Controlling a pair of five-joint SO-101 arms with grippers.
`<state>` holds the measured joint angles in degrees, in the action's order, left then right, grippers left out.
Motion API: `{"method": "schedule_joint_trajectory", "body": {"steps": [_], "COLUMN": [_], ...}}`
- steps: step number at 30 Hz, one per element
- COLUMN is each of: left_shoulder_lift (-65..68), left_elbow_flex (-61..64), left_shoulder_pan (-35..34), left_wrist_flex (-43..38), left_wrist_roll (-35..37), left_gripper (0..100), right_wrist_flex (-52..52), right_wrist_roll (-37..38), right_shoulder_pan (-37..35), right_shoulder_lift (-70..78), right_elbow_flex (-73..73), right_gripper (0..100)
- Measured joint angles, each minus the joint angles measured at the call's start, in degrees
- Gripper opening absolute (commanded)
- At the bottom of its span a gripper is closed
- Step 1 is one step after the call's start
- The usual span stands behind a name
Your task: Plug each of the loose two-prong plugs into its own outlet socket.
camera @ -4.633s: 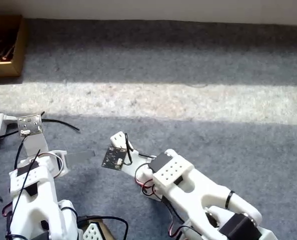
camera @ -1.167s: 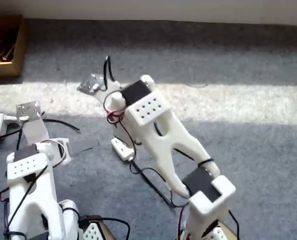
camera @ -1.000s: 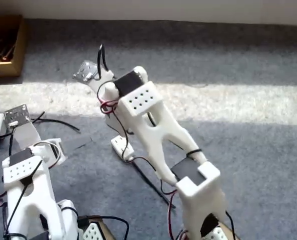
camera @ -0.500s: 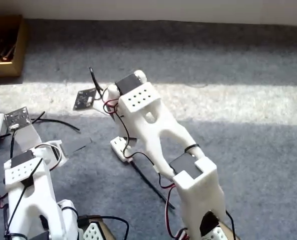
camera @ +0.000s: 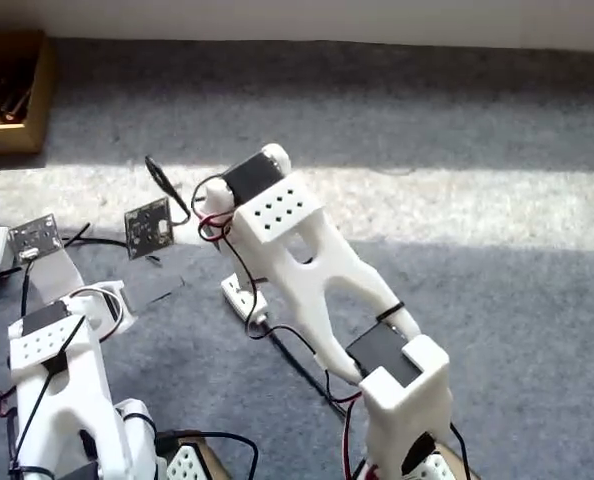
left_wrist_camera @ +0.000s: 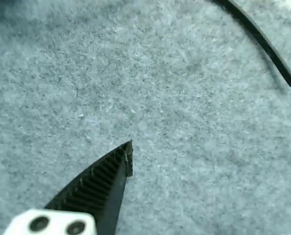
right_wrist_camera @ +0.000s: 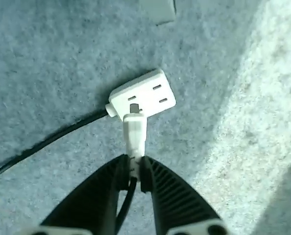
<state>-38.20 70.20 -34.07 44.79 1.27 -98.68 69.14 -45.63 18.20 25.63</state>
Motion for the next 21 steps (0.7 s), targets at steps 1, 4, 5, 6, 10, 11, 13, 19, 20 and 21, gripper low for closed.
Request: {"method": "schedule_joint_trajectory", "body": {"steps": [1, 4, 5, 6, 10, 11, 13, 19, 20, 21], "left_shoulder_lift": [0.0, 0.0, 0.0, 0.0, 0.0, 0.0, 0.0, 0.0, 0.0, 0.0], "left_elbow_flex": [0.1, 0.9, 1.1, 1.5, 2.5, 2.5, 2.5, 2.5, 2.5, 2.5], "left_shoulder_pan": [0.0, 0.0, 0.0, 0.1, 1.7, 1.7, 1.7, 1.7, 1.7, 1.7], "left_wrist_flex": [0.0, 0.0, -0.5, -1.1, -2.5, -2.5, -2.8, -2.8, -2.8, -2.8], "left_wrist_roll": [0.0, 0.0, -0.4, -1.1, -2.2, -2.2, -2.2, -2.2, -2.2, -2.2], "left_gripper": [62, 62, 62, 62, 62, 62, 62, 62, 62, 62], "right_wrist_flex": [0.0, 0.0, 0.0, 0.0, 0.0, 0.0, 0.0, 0.2, 0.4, 0.5], "right_wrist_roll": [1.6, 5.1, 5.8, 6.2, 6.6, 6.6, 6.8, 6.9, 6.9, 6.9], "right_shoulder_pan": [-0.4, -1.1, -1.6, -2.0, -3.3, -3.4, -3.4, -2.7, -2.1, -1.4], "right_shoulder_lift": [0.0, 0.0, 0.0, 0.0, 0.0, 0.0, 0.0, 2.2, 3.1, 3.9], "right_elbow_flex": [-1.0, -1.8, -1.9, -1.9, -1.9, -1.9, -1.9, -1.9, -1.9, -1.9], "right_gripper": [0.7, 0.7, 0.7, 0.7, 0.7, 0.7, 0.7, 0.7, 0.7, 0.7]}}
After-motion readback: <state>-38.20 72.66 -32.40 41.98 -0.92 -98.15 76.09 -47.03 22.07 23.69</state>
